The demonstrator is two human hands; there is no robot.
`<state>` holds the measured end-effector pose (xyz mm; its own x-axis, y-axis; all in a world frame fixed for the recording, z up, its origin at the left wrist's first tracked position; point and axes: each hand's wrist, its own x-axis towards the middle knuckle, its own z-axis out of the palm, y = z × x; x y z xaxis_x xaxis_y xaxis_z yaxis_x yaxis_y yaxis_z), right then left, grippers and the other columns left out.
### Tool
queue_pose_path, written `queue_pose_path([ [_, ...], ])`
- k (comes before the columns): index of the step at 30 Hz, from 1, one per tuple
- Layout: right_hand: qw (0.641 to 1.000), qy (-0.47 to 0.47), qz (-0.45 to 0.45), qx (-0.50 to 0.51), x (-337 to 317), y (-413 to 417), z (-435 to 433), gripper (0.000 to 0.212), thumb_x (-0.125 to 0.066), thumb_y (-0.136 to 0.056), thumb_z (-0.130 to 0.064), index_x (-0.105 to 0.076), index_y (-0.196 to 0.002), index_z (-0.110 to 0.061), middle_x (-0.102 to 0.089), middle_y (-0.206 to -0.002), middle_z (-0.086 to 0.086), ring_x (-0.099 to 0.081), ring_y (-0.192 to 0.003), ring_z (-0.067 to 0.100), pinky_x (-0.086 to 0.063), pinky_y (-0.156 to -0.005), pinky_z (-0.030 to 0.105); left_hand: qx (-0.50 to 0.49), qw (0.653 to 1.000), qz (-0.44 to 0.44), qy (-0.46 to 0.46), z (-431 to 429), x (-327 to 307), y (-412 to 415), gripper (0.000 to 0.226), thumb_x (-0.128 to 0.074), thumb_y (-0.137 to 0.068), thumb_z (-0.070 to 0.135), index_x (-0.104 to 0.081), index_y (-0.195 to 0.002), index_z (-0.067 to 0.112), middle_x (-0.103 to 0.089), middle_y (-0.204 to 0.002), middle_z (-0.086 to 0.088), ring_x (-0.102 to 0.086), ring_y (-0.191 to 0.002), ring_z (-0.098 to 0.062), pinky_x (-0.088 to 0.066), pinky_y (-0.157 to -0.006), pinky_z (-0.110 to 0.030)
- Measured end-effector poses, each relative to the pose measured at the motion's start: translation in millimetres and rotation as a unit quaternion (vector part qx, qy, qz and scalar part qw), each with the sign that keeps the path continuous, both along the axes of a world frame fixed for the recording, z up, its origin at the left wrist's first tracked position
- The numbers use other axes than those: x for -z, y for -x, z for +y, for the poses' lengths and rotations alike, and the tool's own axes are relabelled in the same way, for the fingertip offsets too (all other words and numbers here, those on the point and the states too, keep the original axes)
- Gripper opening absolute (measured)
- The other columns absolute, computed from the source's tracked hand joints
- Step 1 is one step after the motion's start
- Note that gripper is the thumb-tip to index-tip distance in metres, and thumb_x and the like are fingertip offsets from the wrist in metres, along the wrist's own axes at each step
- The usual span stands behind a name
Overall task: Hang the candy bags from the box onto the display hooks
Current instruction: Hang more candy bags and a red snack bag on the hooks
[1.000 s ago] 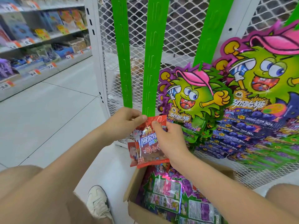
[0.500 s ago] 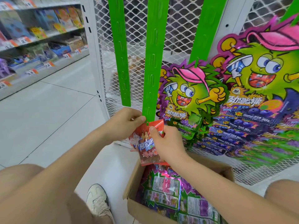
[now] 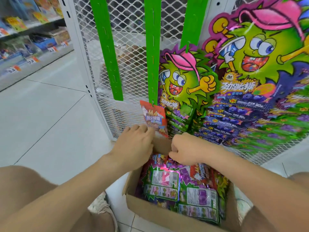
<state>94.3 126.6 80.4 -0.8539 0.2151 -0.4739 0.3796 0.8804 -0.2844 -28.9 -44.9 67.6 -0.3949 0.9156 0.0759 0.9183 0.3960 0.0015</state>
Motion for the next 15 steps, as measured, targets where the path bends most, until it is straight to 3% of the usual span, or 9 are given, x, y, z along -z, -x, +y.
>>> queue_pose_path([
  [2,0.999,-0.005,-0.035,-0.04,-3,-13,11,0.046,-0.052,-0.105,-0.032,-0.065,-0.075,0.002,-0.052,-0.063,0.01,-0.044,-0.055,0.025,-0.047,-0.06,0.033,0.065,0.988,-0.106,0.088,14,20,-12,0.012,-0.054,-0.099,0.029,-0.059,-0.101,0.018,-0.068,-0.104,-0.007,-0.066,-0.097,-0.032,-0.051,-0.076,-0.039],
  [4,0.995,-0.02,-0.065,-0.068,-1,-27,24,0.044,-0.049,-0.102,-0.034,-0.065,-0.076,-0.003,-0.052,-0.062,0.005,-0.045,-0.058,0.027,-0.053,-0.063,0.043,0.114,0.958,-0.198,0.173,30,47,-23,0.012,-0.057,-0.101,0.027,-0.065,-0.099,0.019,-0.07,-0.102,-0.004,-0.068,-0.095,-0.028,-0.055,-0.077,-0.039],
  [7,0.993,-0.06,-0.076,-0.066,3,-51,42,0.038,-0.048,-0.101,-0.027,-0.063,-0.074,-0.005,-0.05,-0.06,0.005,-0.045,-0.058,0.028,-0.049,-0.059,0.046,0.13,0.929,-0.25,0.242,56,100,-40,0.024,-0.059,-0.105,0.028,-0.069,-0.122,0.014,-0.068,-0.121,-0.008,-0.064,-0.112,-0.027,-0.05,-0.09,-0.035],
  [9,0.994,-0.07,-0.068,-0.051,6,-65,57,0.035,-0.049,-0.101,-0.025,-0.063,-0.076,-0.006,-0.05,-0.06,0.004,-0.053,-0.061,0.031,-0.051,-0.06,0.044,0.103,0.922,-0.281,0.244,74,135,-51,0.035,-0.057,-0.106,0.033,-0.063,-0.134,0.014,-0.064,-0.132,-0.008,-0.061,-0.119,-0.028,-0.05,-0.098,-0.039],
  [11,0.994,-0.077,-0.072,-0.038,8,-77,72,0.032,-0.051,-0.101,-0.026,-0.064,-0.078,-0.009,-0.053,-0.062,0.003,-0.062,-0.067,0.032,-0.058,-0.067,0.046,0.05,0.916,-0.332,0.221,91,169,-61,0.038,-0.058,-0.104,0.037,-0.062,-0.134,0.013,-0.064,-0.129,-0.007,-0.061,-0.113,-0.026,-0.052,-0.097,-0.041],
  [13,0.993,-0.079,-0.077,-0.035,12,-86,87,0.032,-0.052,-0.102,-0.028,-0.06,-0.076,-0.012,-0.053,-0.065,0.004,-0.062,-0.068,0.031,-0.06,-0.074,0.049,-0.001,0.906,-0.381,0.186,111,196,-73,0.032,-0.061,-0.102,0.037,-0.065,-0.117,0.009,-0.067,-0.114,-0.009,-0.063,-0.102,-0.029,-0.054,-0.091,-0.042],
  [15,0.992,-0.081,-0.09,-0.044,16,-92,97,0.034,-0.05,-0.105,-0.028,-0.051,-0.073,-0.016,-0.052,-0.069,0.004,-0.06,-0.069,0.028,-0.056,-0.069,0.042,-0.041,0.892,-0.424,0.152,131,213,-89,0.028,-0.064,-0.102,0.035,-0.058,-0.094,0.008,-0.064,-0.094,-0.011,-0.063,-0.088,-0.03,-0.054,-0.082,-0.045],
])
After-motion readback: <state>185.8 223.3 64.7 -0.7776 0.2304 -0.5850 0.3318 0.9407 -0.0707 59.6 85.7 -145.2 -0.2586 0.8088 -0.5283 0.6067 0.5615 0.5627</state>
